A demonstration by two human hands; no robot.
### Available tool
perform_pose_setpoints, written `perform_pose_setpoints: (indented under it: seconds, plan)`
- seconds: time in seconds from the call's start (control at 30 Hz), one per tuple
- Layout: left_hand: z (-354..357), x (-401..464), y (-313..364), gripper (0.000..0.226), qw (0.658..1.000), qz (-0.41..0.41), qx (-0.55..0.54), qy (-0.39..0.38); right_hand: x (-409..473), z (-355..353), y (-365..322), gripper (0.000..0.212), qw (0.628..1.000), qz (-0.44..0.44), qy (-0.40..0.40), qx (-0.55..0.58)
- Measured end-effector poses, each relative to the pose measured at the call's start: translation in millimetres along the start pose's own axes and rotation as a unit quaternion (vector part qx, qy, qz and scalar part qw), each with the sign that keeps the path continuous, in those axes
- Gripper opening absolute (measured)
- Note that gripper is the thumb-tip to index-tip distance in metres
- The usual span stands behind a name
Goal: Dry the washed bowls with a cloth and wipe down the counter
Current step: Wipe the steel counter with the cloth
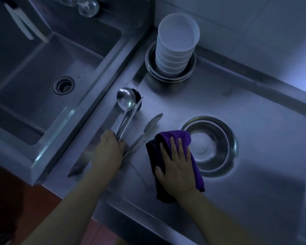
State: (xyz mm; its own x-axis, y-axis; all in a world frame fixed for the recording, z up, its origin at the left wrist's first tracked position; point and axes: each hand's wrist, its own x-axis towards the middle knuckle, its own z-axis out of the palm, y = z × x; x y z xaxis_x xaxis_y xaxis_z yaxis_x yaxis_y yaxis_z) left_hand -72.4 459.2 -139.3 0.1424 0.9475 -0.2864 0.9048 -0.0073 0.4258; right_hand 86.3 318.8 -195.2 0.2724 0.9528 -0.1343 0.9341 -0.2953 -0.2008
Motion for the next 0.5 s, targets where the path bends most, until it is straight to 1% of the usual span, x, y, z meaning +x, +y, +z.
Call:
perform_pose_setpoints:
  seconds: [0.1,0.17,0.37,0.5]
  plan:
    - [-24.3,5.9,-4.4,0.018,0.999,0.001,-0.025,0.024,30.3,-4.5,-1.3,0.073,1.000,0.011,0.010,0.004]
    - [-43.4,12.4,-11.0,0.017,0.999,0.006,-0.033,0.034,59.0,-8.0,-2.8,0.074,0.999,0.036,0.024,-0.001]
    - [-89.9,40.8,-45.6,0.020,0.999,0.026,0.004,0.044,143.3,-11.2,-7.8,0.077,0.990,0.135,0.025,-0.025]
    - [-111.8,55.3,-75.5,0.020,0.999,0.017,0.018,0.034,176.1,-5.1,-36.4,0.076,0.987,0.152,0.038,-0.028]
